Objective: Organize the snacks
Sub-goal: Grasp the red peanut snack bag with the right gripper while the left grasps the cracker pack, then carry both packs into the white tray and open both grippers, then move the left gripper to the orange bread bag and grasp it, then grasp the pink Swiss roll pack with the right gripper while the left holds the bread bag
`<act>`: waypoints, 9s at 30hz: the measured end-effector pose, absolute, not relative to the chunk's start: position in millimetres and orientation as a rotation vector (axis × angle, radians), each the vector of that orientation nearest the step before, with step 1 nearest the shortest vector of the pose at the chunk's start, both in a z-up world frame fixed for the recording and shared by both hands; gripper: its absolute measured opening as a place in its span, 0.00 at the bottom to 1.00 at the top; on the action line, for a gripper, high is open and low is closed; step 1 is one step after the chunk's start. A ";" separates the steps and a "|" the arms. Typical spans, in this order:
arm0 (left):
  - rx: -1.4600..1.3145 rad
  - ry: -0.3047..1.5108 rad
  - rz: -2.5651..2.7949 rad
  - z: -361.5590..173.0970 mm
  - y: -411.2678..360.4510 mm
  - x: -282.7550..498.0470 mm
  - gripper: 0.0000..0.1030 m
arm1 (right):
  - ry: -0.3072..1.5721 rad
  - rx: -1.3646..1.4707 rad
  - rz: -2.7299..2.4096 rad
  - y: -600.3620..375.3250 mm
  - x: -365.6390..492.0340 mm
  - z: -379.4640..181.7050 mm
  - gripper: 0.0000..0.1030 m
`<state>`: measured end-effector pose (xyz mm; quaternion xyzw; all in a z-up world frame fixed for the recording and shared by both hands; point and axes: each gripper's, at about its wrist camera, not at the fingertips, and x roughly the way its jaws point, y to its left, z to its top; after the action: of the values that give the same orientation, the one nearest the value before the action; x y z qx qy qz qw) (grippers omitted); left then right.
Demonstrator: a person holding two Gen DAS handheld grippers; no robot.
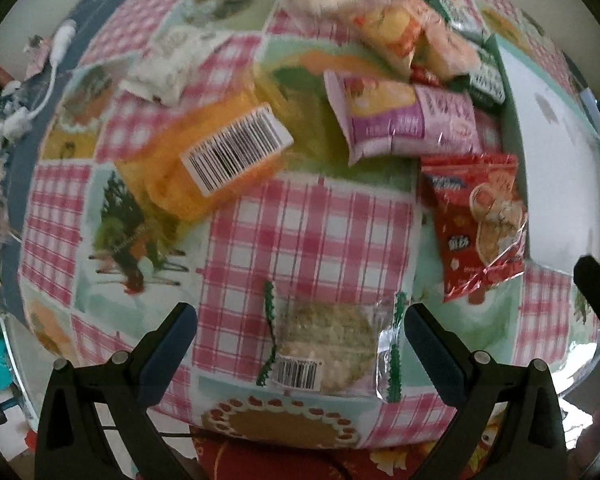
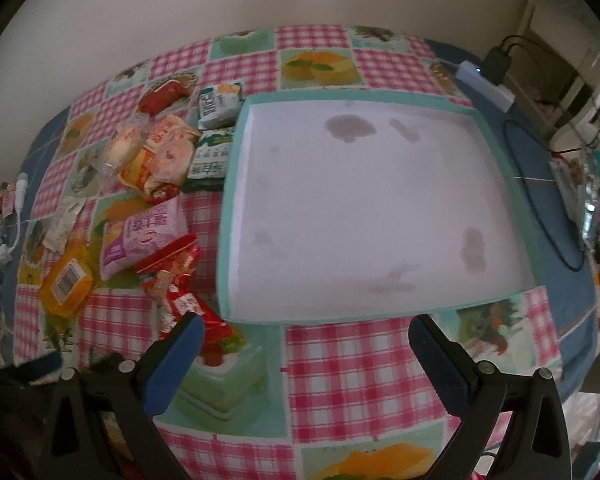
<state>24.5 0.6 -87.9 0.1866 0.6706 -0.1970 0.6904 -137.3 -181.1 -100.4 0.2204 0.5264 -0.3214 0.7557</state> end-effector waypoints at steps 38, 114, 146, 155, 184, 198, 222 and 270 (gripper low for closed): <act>0.111 1.427 -0.269 -146.4 44.1 53.7 0.63 | 1.108 0.349 -0.326 -128.8 -71.2 -114.7 0.96; 0.343 1.274 -0.617 -93.2 -221.6 -17.0 0.57 | 0.942 0.597 -0.822 -315.2 -139.7 -84.8 0.55; 0.080 1.242 -0.510 -79.5 -156.4 0.8 0.93 | 0.893 0.552 -0.886 -320.6 -172.4 -64.5 1.00; 0.219 1.039 -0.361 -61.6 -99.8 -10.4 0.95 | 0.825 0.553 -0.816 -275.7 -179.1 -51.4 1.00; -0.023 1.157 0.004 -83.8 62.8 68.3 0.95 | 0.937 0.462 -0.560 -182.1 -101.4 -89.7 1.00; -0.089 1.312 -0.143 -121.6 37.7 82.7 0.96 | 1.019 0.398 -0.488 -145.1 -59.2 -116.4 1.00; 0.030 1.459 -0.254 -171.7 -18.7 95.0 0.96 | 1.077 0.401 -0.503 -159.4 -36.3 -139.9 1.00; -0.002 1.478 -0.103 -181.8 17.0 109.2 0.96 | 1.188 0.269 -0.472 -116.4 25.4 -183.9 1.00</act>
<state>109.2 17.0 -181.8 -0.0007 0.6734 -0.0467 0.7378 25.4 -116.4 -183.9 0.1249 0.5526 -0.2197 0.7942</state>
